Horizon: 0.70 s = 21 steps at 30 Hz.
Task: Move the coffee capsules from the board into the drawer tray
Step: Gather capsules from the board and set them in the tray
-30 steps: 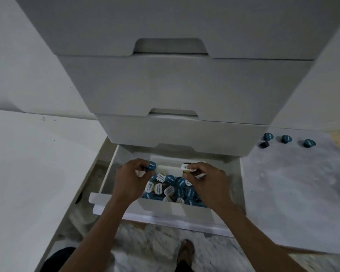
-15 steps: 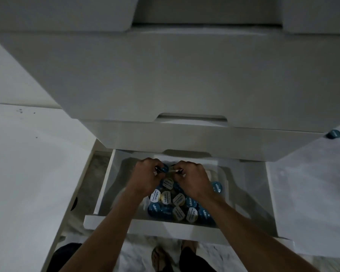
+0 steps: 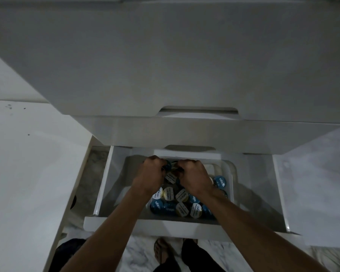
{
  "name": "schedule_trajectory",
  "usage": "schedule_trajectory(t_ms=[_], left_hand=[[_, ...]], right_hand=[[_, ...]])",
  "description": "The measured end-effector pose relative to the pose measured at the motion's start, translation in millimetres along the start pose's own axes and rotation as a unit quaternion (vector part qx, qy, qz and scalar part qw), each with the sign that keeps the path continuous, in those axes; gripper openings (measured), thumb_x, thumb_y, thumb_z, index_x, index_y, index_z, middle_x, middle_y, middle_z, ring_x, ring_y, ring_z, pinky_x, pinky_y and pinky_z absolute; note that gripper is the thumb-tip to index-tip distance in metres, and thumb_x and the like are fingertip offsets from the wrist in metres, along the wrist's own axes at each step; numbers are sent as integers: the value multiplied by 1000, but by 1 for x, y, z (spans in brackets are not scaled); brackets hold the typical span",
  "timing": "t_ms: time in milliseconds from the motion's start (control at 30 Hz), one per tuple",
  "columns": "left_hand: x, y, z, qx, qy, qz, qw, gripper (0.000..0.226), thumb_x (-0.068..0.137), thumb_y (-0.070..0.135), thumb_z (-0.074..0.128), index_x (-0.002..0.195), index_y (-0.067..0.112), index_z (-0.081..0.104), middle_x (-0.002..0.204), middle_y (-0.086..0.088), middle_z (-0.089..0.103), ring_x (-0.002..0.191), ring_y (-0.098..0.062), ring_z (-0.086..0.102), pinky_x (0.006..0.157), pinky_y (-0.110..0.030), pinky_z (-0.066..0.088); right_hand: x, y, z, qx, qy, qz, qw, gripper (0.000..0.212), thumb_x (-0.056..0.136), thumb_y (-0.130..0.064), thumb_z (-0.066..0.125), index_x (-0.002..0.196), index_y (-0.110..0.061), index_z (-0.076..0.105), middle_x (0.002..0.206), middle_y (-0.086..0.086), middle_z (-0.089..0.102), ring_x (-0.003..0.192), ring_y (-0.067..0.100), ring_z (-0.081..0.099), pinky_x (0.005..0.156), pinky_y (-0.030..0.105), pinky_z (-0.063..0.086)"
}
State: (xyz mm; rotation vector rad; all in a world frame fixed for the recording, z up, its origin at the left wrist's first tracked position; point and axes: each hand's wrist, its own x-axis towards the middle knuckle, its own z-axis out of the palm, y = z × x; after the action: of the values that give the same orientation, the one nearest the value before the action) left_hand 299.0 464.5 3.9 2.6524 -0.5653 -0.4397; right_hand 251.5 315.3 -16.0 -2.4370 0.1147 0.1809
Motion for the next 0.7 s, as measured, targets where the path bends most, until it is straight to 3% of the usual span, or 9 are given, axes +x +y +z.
schedule_trajectory(t_ms=[267,433,567,700], left_hand=[[-3,-3,5,-10,-23,-29,999,18,95,20,57,105,9,67,106,-10,69,90,-22,68,81,-35,58],[-7,-3,7,7,3,-43,999,19,98,15,49,97,5,64,96,-11,67,77,-18,64,67,-24,49],[-8,-4,9,1,8,-34,999,18,98,17,51,101,6,65,105,-9,61,80,-14,60,70,-20,46],[-7,-5,7,0,12,-25,1000,20,97,17,53,105,5,67,109,-9,59,86,-18,62,76,-22,51]], right_hand=[[-6,3,-8,34,-32,-6,999,26,84,1,58,104,-7,72,101,14,73,91,25,68,85,35,56],[-5,5,-10,36,-30,-5,999,27,84,0,60,108,-7,72,105,12,72,97,23,65,87,30,53],[0,10,-8,42,-31,19,998,33,85,2,59,114,-10,70,110,11,71,100,21,63,82,18,46],[3,10,-6,42,-32,11,999,33,87,1,58,116,-11,69,112,10,71,102,22,64,89,23,49]])
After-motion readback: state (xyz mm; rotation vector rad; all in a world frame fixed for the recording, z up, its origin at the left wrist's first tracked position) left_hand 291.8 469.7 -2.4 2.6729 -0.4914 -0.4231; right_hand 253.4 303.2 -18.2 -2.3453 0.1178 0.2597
